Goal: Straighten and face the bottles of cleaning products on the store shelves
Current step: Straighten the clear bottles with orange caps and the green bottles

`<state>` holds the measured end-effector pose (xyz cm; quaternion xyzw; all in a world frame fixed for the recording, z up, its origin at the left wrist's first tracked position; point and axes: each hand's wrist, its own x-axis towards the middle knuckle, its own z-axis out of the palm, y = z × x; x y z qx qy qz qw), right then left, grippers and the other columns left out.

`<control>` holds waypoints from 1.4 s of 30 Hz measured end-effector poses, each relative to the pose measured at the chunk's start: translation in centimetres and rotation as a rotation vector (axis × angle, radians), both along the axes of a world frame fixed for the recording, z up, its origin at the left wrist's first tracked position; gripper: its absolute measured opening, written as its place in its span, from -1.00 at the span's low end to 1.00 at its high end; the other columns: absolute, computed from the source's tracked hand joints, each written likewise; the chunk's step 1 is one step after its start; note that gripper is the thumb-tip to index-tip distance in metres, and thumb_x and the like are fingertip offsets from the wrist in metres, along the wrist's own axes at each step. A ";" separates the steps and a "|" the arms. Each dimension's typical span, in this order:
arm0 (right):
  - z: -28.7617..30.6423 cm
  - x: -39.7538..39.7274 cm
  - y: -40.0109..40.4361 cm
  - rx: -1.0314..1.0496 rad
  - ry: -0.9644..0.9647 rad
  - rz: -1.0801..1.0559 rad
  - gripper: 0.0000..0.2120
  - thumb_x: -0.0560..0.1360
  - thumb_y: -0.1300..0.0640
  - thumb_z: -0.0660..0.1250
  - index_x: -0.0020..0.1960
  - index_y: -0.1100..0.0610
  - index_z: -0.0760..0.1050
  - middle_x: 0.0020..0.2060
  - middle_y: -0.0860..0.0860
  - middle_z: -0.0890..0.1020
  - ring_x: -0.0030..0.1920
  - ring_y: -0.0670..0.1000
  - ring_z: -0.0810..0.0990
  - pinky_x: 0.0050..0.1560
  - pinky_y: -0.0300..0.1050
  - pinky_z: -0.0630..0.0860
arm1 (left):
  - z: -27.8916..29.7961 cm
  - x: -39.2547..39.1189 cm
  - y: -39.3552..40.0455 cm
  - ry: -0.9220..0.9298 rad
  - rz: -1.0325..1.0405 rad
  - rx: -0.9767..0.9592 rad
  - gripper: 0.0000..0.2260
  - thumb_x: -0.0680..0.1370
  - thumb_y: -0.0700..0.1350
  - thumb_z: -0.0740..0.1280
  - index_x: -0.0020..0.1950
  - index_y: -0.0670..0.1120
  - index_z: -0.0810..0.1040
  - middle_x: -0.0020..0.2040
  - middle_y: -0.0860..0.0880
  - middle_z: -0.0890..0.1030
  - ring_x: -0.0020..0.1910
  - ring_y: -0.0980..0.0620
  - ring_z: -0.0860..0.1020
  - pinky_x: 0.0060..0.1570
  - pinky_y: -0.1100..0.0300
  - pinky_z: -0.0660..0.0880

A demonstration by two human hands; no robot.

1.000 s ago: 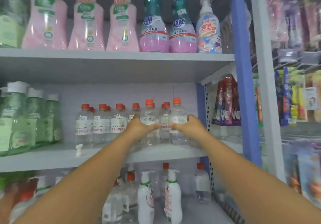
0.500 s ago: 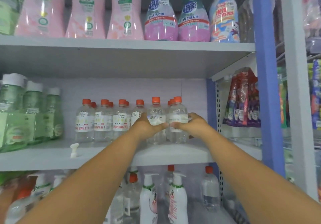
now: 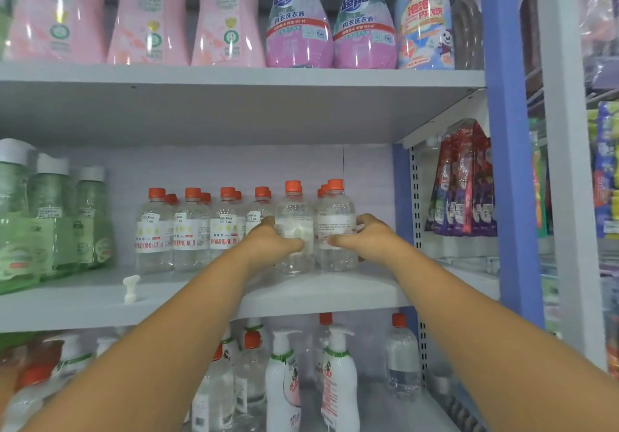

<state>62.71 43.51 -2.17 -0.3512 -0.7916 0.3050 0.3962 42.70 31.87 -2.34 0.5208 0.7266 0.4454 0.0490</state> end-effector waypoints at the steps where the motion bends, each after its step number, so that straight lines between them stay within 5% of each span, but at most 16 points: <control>1: 0.0 0.1 0.0 -0.010 0.003 0.005 -0.25 0.40 -0.12 0.55 0.46 0.03 0.31 0.08 -0.06 0.58 0.00 -0.07 0.60 -0.12 -0.12 0.54 | 0.0 0.0 0.0 -0.001 0.002 0.009 -0.26 0.43 0.11 0.50 0.52 -0.03 0.28 0.08 0.08 0.56 0.02 0.06 0.58 -0.08 0.12 0.55; 6: 0.0 -0.3 -0.4 0.014 -0.011 -0.007 -0.24 0.38 -0.22 0.56 0.42 0.01 0.29 0.20 -0.02 0.40 0.04 -0.03 0.50 -0.02 -0.12 0.41 | -0.1 0.6 -0.3 0.015 0.002 0.047 -0.08 0.33 0.26 0.61 0.53 -0.02 0.26 0.13 0.08 0.54 0.11 -0.01 0.56 0.02 0.12 0.49; 9: 0.0 -0.2 -0.4 0.021 0.028 -0.009 -0.33 0.37 -0.13 0.61 0.32 0.03 0.35 0.08 -0.06 0.53 -0.07 -0.14 0.53 -0.23 -0.21 0.42 | -0.2 0.8 -0.6 0.019 -0.017 0.020 -0.18 0.42 0.14 0.57 0.55 0.00 0.23 -0.02 0.15 0.53 -0.05 0.12 0.55 -0.19 0.24 0.44; 11: 0.0 0.0 -0.3 0.001 0.027 0.009 -0.43 0.43 -0.04 0.54 0.32 0.00 0.34 0.04 -0.09 0.57 -0.08 -0.16 0.54 -0.25 -0.22 0.40 | -0.2 0.8 -0.5 0.022 -0.014 0.008 -0.26 0.45 0.03 0.52 0.53 0.00 0.24 0.01 0.06 0.59 -0.05 0.07 0.60 -0.12 0.15 0.55; 13: 0.0 -0.2 -0.5 -0.011 0.018 0.037 -0.43 0.47 -0.02 0.47 0.39 -0.01 0.30 0.20 -0.01 0.55 0.02 -0.08 0.56 -0.12 -0.17 0.44 | -0.2 0.9 -0.6 0.031 -0.002 0.016 -0.21 0.44 0.06 0.57 0.54 -0.01 0.23 0.11 0.03 0.60 0.05 -0.01 0.61 0.06 0.05 0.58; 16: 0.0 -0.3 -1.0 0.021 -0.026 -0.006 -0.22 0.41 -0.18 0.56 0.45 0.03 0.24 0.30 0.03 0.35 0.13 0.02 0.48 0.08 -0.10 0.41 | -0.3 1.2 -0.8 0.029 0.005 0.017 -0.10 0.40 0.15 0.60 0.58 0.00 0.18 0.15 0.04 0.55 0.11 -0.02 0.57 0.04 0.07 0.48; 21: 0.0 0.0 -0.9 0.012 0.013 0.016 -0.34 0.46 0.01 0.52 0.45 0.03 0.28 0.02 -0.11 0.57 -0.07 -0.16 0.55 -0.25 -0.25 0.40 | -0.2 1.2 -0.9 0.093 -0.012 -0.070 -0.20 0.47 0.04 0.52 0.59 0.00 0.15 0.08 0.08 0.59 -0.04 0.10 0.58 -0.20 0.21 0.46; 26: -0.2 -0.1 -1.3 0.014 -0.038 0.001 -0.19 0.42 -0.12 0.57 0.50 0.03 0.23 0.27 0.01 0.44 0.13 0.00 0.54 0.07 -0.11 0.46 | -0.2 1.4 -0.9 0.086 0.000 -0.047 -0.02 0.42 0.11 0.60 0.63 -0.01 0.05 0.31 -0.04 0.57 0.20 -0.09 0.58 0.15 0.02 0.54; 31: -0.2 0.0 -1.2 0.009 -0.014 0.036 -0.34 0.44 0.02 0.58 0.41 0.06 0.32 0.03 -0.12 0.57 -0.02 -0.12 0.58 -0.14 -0.20 0.49 | -0.2 1.4 -0.8 0.079 -0.032 -0.099 -0.06 0.47 0.04 0.53 0.65 0.00 -0.02 0.18 0.03 0.59 0.06 0.01 0.59 -0.10 0.16 0.49; 36: -0.3 0.0 -1.7 -0.001 -0.048 0.063 -0.29 0.43 -0.01 0.58 0.44 0.06 0.28 0.17 -0.05 0.57 0.09 -0.04 0.58 -0.15 -0.22 0.44 | -0.2 1.3 -0.8 0.059 -0.011 -0.062 0.01 0.41 0.11 0.61 0.61 0.01 0.00 0.01 0.14 0.52 0.00 0.04 0.55 -0.07 0.17 0.45; 40: -0.4 0.1 -1.7 0.021 -0.059 0.043 -0.35 0.41 0.01 0.60 0.37 0.05 0.36 0.18 -0.03 0.60 0.11 -0.01 0.58 -0.20 -0.26 0.42 | -0.1 1.4 -0.7 0.054 -0.023 -0.104 -0.14 0.51 -0.01 0.48 0.63 -0.01 0.00 0.05 0.08 0.58 -0.07 0.14 0.56 -0.26 0.25 0.44; 42: -0.4 0.1 -1.6 0.025 -0.068 0.049 -0.39 0.42 0.03 0.59 0.35 0.06 0.39 0.19 -0.02 0.62 0.11 -0.01 0.60 -0.20 -0.27 0.42 | -0.1 1.3 -0.6 0.070 -0.006 -0.094 -0.12 0.50 -0.04 0.49 0.64 -0.01 -0.02 0.10 0.03 0.61 -0.01 0.05 0.60 -0.18 0.21 0.49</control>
